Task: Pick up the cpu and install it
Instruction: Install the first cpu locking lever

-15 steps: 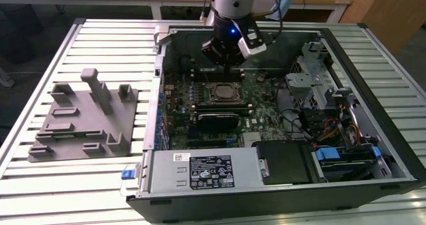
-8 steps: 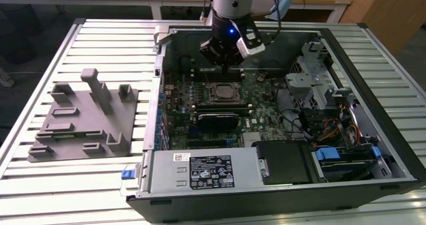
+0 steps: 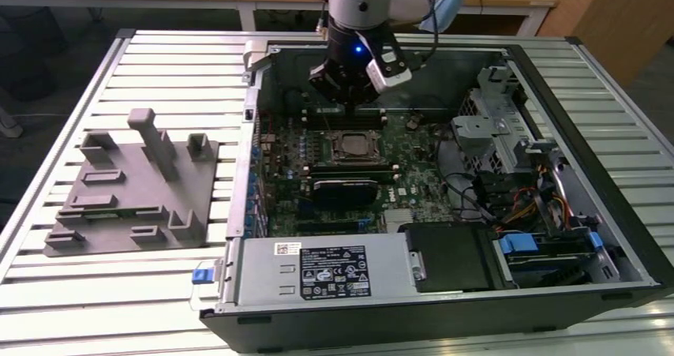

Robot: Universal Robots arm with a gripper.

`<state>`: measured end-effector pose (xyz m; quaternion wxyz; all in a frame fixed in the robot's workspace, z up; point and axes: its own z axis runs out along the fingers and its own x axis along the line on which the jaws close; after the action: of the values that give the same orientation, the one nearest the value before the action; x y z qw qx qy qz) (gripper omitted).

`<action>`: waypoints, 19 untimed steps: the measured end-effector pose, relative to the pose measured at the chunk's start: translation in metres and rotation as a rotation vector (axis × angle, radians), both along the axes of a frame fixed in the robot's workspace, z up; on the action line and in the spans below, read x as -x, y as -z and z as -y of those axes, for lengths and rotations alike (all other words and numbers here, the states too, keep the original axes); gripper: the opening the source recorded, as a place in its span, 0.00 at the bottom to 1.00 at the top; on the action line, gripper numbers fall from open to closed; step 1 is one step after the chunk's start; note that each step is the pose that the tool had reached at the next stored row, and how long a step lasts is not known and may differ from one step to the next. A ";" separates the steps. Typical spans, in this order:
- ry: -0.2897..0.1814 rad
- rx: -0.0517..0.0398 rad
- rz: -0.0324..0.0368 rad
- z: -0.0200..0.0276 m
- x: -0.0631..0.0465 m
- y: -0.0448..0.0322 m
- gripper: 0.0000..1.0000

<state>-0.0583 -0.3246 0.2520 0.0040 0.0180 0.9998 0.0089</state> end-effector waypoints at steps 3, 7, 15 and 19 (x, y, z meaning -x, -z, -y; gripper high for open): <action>-0.004 0.0000 0.0000 0.0000 0.009 0.0001 0.11; -0.015 -0.0001 0.0001 0.0000 0.018 0.0003 0.11; -0.023 -0.0001 0.0000 0.0000 0.031 0.0003 0.11; -0.023 -0.0001 0.0000 0.0000 0.037 0.0003 0.11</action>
<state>-0.0955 -0.3246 0.2517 0.0039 0.0066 0.9999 0.0090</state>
